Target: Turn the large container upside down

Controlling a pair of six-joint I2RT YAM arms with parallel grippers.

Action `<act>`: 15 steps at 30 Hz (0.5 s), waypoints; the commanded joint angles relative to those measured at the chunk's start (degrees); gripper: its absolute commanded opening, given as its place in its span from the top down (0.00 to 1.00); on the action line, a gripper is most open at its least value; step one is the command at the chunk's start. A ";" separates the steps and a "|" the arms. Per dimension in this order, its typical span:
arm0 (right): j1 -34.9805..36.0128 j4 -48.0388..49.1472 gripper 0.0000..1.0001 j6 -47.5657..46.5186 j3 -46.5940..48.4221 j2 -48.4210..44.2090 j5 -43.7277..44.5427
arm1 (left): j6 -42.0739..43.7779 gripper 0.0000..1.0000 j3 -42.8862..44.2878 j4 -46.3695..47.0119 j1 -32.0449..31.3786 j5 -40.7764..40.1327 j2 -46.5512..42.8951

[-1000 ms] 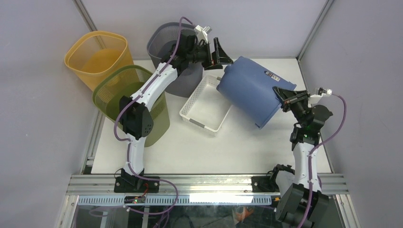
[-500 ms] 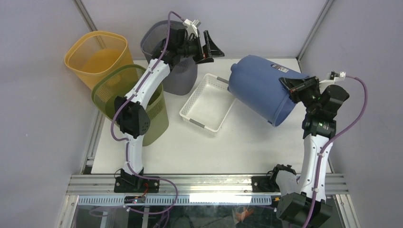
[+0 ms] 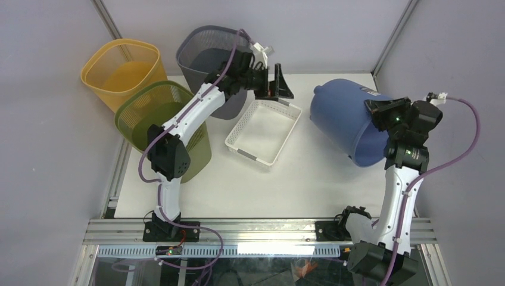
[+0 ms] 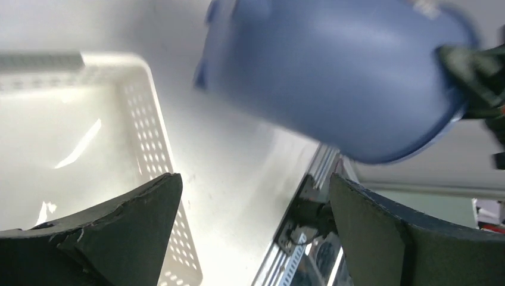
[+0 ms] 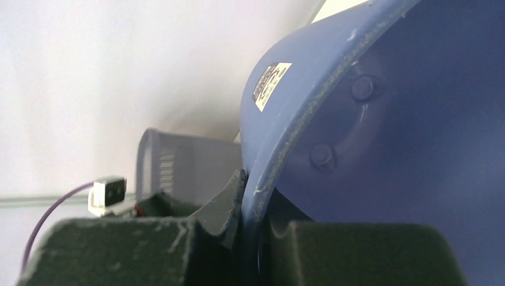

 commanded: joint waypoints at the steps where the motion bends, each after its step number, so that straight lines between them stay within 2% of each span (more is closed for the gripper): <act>1: -0.45 -3.55 1.00 -8.11 9.62 -1.22 13.14 | 8.55 0.01 -5.98 -6.66 -5.02 -9.69 -6.20; 7: -0.47 -6.45 1.00 -11.17 11.59 -1.42 17.92 | 7.99 0.01 -17.66 -5.27 -7.44 -21.12 -9.15; 15: -0.45 -5.43 1.00 -10.45 10.19 -1.80 15.89 | 6.82 0.01 -29.01 -3.53 -7.98 -26.68 -8.45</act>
